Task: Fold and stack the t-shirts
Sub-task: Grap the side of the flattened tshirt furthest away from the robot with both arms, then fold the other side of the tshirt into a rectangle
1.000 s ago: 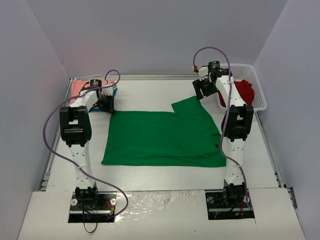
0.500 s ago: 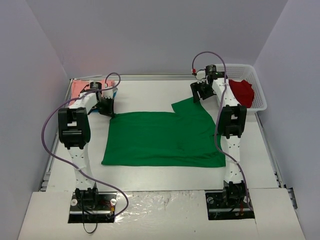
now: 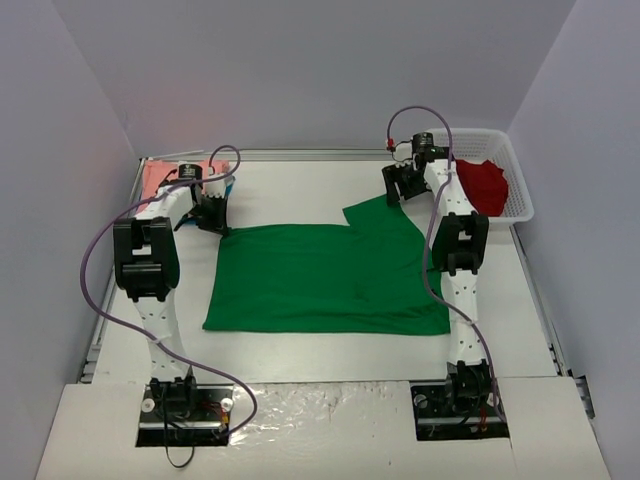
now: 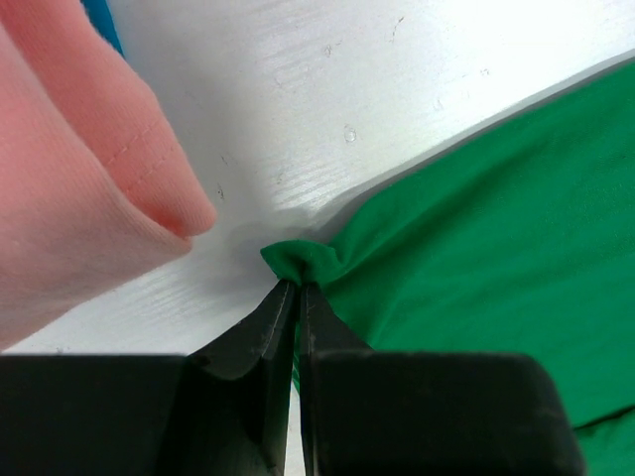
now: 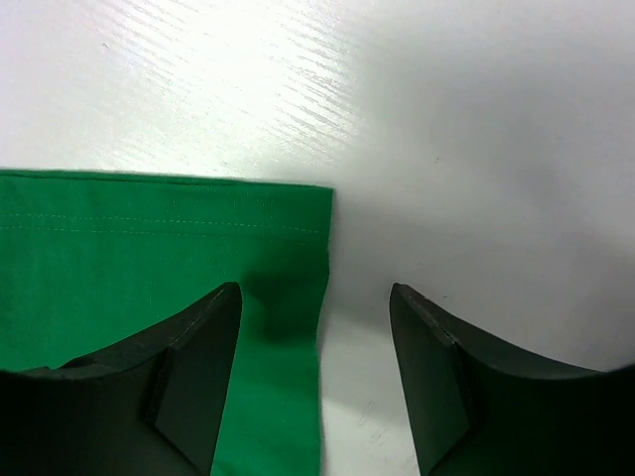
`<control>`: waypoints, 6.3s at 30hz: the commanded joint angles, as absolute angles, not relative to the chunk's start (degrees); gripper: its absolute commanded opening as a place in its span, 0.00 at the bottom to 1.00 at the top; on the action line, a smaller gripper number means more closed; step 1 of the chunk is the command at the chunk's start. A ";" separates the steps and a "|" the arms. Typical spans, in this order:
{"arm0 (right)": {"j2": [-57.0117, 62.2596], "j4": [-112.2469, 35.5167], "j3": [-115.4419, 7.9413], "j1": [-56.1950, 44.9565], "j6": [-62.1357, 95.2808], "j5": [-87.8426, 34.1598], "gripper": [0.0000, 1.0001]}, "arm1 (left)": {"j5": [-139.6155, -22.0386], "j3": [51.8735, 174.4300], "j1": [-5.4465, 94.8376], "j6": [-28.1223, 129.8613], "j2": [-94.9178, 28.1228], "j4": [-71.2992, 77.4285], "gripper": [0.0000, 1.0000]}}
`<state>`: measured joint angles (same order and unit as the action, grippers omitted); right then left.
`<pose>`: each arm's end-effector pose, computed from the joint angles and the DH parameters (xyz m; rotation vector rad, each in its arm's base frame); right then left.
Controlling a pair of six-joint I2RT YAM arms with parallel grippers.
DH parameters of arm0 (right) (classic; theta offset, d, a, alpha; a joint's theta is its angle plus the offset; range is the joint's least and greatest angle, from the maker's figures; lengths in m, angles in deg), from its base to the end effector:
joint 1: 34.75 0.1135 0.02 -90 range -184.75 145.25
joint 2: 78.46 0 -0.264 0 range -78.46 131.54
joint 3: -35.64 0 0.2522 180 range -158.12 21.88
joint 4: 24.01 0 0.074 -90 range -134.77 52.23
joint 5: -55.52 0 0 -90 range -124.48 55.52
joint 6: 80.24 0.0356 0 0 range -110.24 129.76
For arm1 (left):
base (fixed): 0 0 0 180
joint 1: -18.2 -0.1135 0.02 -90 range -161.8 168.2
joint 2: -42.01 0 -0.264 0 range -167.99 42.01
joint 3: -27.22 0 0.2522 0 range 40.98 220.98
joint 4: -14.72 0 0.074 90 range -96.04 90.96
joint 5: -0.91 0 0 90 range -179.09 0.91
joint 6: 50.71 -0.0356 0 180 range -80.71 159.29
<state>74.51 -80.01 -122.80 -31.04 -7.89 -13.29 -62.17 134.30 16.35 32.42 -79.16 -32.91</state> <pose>0.5723 0.0500 0.1748 -0.6020 2.3247 0.3406 0.4516 -0.0015 0.1849 0.2666 2.5531 -0.5624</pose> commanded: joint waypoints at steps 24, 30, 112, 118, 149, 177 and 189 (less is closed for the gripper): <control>81.15 -82.77 -126.47 -26.40 -8.79 -17.60 0.31 | -61.49 134.76 16.17 31.73 -76.64 -32.53 0.02; 82.03 -82.77 -126.56 -25.87 -8.79 -20.33 0.23 | -61.31 134.06 16.09 31.56 -76.64 -32.35 0.02; 11.28 -94.46 -54.94 -28.07 -20.48 -16.55 0.00 | -55.60 107.69 12.04 17.32 -48.17 -36.40 0.02; 12.33 -94.46 -52.12 -27.01 -20.48 -16.99 0.00 | -55.87 106.82 12.04 16.18 -48.26 -36.57 0.02; 36.66 -93.05 -67.41 -19.37 -22.58 -8.21 0.40 | -51.20 108.66 11.96 11.78 -43.69 -46.24 0.23; 38.53 -93.41 -69.88 -17.96 -24.43 -6.89 0.00 | -51.30 106.64 11.95 14.07 -43.07 -44.21 0.20; 36.15 -93.14 -68.03 -17.96 -23.99 -6.88 0.39 | -51.03 105.41 11.87 14.59 -42.28 -43.51 0.19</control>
<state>37.68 -90.54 -68.59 -18.45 -23.91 -7.50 -52.58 105.19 12.44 14.38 -44.84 -43.38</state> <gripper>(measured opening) 0.381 0.189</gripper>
